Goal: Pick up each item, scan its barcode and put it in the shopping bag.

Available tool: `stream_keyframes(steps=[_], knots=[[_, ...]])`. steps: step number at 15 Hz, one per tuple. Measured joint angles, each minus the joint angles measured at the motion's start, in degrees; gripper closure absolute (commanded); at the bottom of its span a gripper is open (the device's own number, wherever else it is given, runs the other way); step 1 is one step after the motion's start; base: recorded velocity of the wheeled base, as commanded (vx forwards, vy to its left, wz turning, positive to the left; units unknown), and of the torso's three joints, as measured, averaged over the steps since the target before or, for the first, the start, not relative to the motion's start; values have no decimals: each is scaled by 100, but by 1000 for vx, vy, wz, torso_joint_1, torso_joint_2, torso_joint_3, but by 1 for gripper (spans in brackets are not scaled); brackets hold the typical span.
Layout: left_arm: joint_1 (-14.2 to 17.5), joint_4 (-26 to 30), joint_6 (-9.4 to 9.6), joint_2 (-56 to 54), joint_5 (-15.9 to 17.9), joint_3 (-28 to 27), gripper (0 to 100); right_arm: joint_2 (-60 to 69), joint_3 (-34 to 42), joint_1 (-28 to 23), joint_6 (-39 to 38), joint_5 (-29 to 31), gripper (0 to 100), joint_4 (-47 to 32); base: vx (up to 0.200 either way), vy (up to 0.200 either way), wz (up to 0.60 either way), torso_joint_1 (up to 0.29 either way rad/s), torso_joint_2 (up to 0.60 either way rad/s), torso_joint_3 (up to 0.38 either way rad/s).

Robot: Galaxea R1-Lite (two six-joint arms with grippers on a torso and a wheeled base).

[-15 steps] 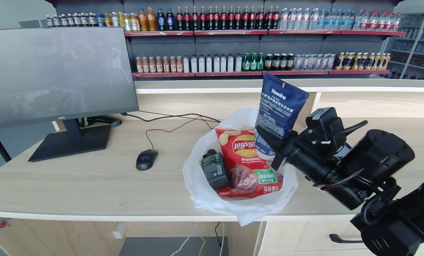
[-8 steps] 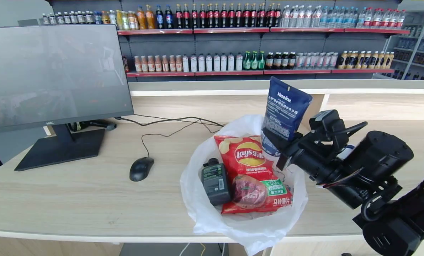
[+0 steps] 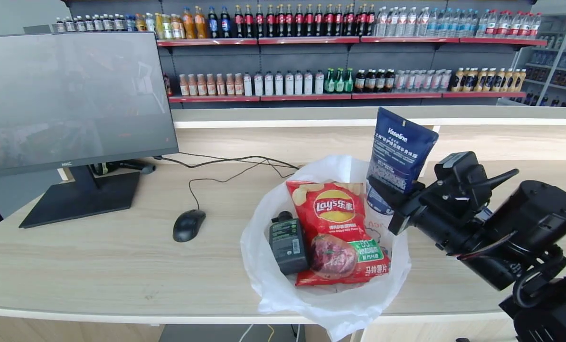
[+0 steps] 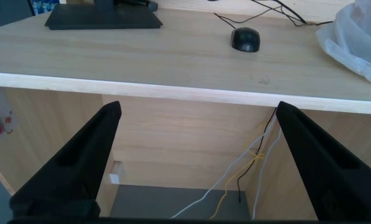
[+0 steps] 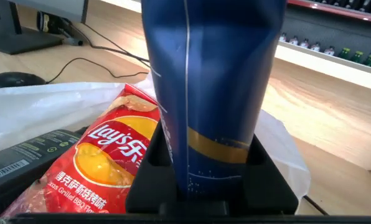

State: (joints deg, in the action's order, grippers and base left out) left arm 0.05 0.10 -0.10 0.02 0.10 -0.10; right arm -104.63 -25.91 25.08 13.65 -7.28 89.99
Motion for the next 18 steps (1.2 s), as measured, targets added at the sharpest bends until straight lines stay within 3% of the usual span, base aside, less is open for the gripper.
stream_keyframes(steps=[18], knots=[[-5,0,2,0,-2,0,0,-546,557,17,-380,-7,100,0,0,0,0,0,0,0]])
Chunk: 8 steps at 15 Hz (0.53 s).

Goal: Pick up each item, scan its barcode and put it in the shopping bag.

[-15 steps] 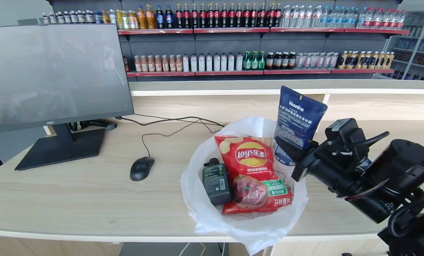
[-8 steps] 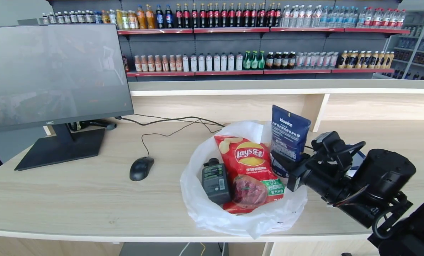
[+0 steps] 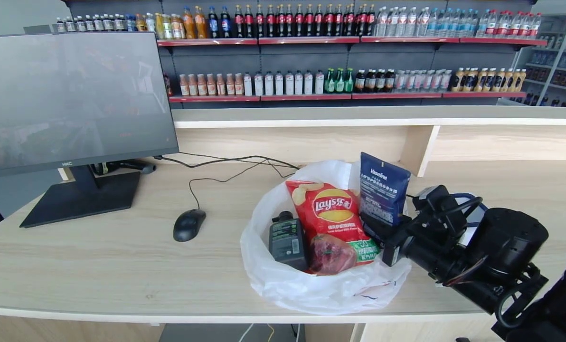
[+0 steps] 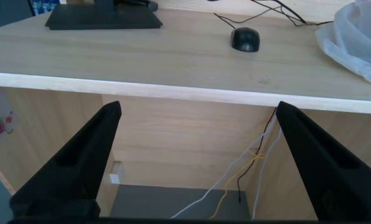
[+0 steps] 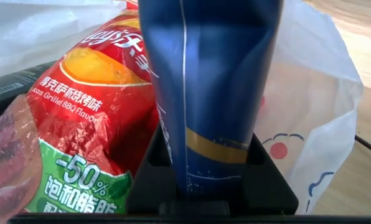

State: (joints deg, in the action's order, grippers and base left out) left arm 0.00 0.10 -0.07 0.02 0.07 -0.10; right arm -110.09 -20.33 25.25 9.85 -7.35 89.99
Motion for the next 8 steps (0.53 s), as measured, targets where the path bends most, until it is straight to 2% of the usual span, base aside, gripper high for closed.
stream_keyframes(steps=[8], knots=[[0,0,0,0,2,0,0,-35,212,22,5,2,100,61,0,0,0,0,0,0]])
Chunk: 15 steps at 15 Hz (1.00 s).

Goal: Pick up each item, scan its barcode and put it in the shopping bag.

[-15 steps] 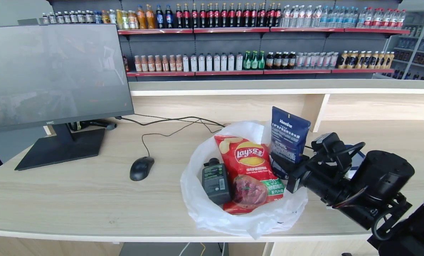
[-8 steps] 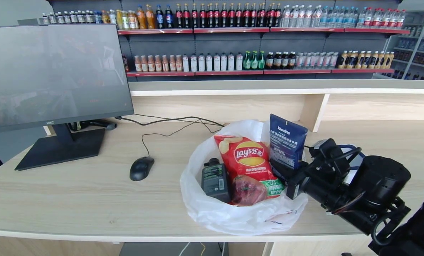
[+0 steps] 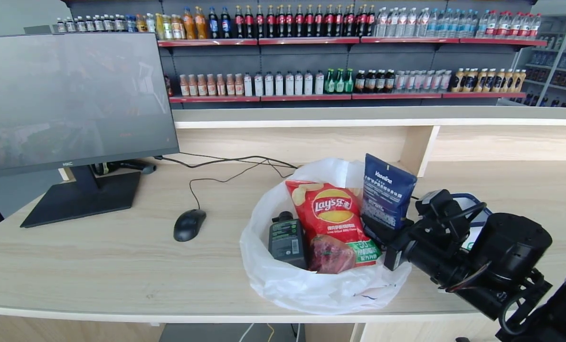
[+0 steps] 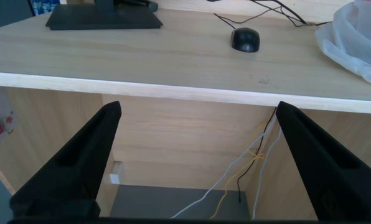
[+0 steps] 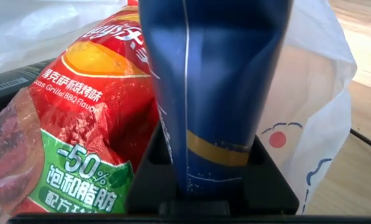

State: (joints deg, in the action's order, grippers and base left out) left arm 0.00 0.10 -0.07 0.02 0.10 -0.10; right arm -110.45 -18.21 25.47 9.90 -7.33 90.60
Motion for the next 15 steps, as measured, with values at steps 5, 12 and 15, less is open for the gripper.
stream_keyframes(steps=[5,12,15], knots=[[0,0,0,0,0,0,0,-5,-6,-4,2,-2,0,-37,0,0,0,0,0,0],[0,0,0,0,0,0,0,78,-4,-74,0,-6,0,-91,0,0,0,0,0,0],[0,0,0,0,-2,0,0,177,-11,-85,2,-6,0,-77,0,0,0,0,0,0]])
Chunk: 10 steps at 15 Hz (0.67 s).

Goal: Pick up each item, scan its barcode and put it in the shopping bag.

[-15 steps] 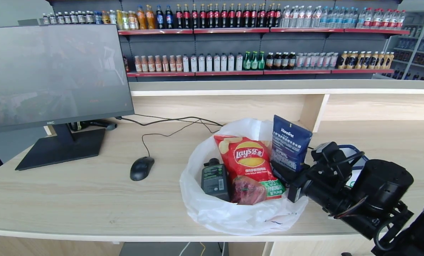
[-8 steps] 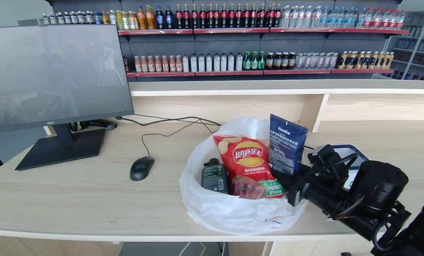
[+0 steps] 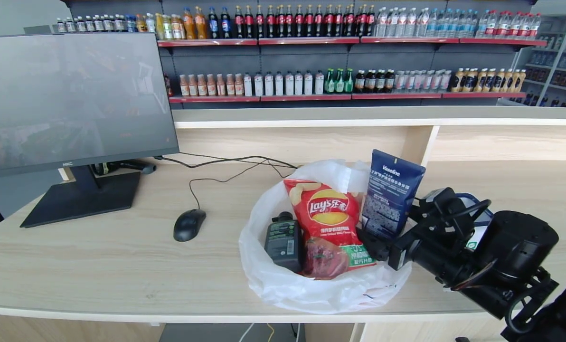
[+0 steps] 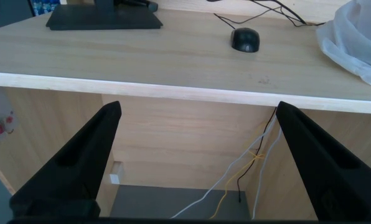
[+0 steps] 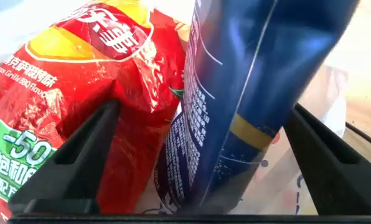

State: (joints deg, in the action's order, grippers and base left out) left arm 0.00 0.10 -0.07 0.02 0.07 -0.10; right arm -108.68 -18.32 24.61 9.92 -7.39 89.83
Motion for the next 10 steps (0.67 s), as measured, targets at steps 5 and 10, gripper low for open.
stream_keyframes(steps=[5,10], knots=[[0,0,0,0,2,0,0,188,0,22,9,2,0,9,0,0,0,0,0,0],[0,-2,0,0,2,0,0,441,-37,60,149,2,0,11,0,0,0,0,0,0]])
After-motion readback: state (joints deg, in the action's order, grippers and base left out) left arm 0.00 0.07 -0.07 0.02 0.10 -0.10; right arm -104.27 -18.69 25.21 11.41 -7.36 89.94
